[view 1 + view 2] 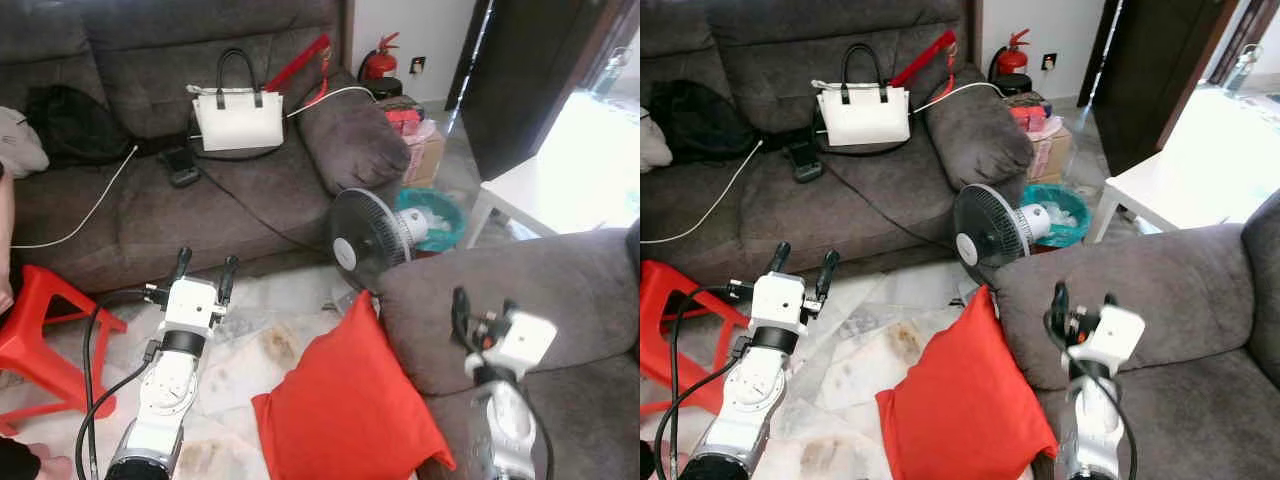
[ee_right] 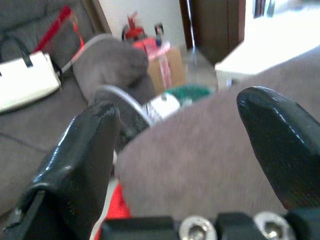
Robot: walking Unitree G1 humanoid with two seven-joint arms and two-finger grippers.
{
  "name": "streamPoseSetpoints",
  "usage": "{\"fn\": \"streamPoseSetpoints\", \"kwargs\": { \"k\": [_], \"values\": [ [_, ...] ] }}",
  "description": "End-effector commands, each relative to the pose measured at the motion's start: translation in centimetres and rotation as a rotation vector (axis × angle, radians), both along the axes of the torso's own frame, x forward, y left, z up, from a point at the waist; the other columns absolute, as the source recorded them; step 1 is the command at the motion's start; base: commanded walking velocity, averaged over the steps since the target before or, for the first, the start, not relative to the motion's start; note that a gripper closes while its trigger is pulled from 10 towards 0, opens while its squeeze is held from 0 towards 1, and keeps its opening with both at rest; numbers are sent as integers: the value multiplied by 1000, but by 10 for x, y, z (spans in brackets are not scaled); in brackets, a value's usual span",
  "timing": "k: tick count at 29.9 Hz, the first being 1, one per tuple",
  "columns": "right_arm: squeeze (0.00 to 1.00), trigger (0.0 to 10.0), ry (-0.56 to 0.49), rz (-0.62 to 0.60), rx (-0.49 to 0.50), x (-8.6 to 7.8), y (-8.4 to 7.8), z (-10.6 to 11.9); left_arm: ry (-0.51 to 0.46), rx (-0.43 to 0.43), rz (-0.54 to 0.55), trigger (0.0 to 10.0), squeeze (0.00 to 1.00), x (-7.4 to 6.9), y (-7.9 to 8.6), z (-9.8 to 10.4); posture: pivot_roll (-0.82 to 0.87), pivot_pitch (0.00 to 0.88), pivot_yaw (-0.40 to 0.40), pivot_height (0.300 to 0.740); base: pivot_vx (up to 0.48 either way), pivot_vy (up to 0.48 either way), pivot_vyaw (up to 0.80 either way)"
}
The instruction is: Move the pillow to the sofa from floor
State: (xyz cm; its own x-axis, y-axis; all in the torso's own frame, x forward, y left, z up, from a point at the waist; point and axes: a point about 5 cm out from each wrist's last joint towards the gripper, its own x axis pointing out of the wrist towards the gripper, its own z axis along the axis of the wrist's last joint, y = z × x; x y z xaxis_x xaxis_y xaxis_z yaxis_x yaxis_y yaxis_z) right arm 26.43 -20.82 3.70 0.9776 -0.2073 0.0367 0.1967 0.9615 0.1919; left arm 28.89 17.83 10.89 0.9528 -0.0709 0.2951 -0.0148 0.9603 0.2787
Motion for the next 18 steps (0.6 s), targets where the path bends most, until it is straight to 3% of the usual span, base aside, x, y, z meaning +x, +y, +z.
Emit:
{"fn": "streamPoseSetpoints", "kwargs": {
  "k": [1,6,10,12,14,18],
  "values": [
    [0,10000,-47,10,-32,5,-1,14,-2,-13,3,10000,0,2,1,7,81,10,10,740,0,0,0],
    [0,10000,-53,10,-34,3,-2,19,16,-16,1,10000,0,-1,0,8,79,11,10,740,0,0,0],
    [0,10000,-58,137,-68,9,4,26,37,-31,-5,10000,0,-8,2,12,97,49,-21,740,0,0,0],
    [0,10000,-63,173,-82,10,8,30,49,-13,-34,10000,0,-13,1,11,95,52,-25,740,0,0,0],
    [0,10000,-72,234,-148,11,9,36,41,97,-116,10000,0,-18,-2,14,98,58,-29,740,0,0,0],
    [0,10000,-73,277,-159,9,2,41,57,125,-181,10000,0,-19,0,19,102,57,-24,740,0,0,0]
  ]
}}
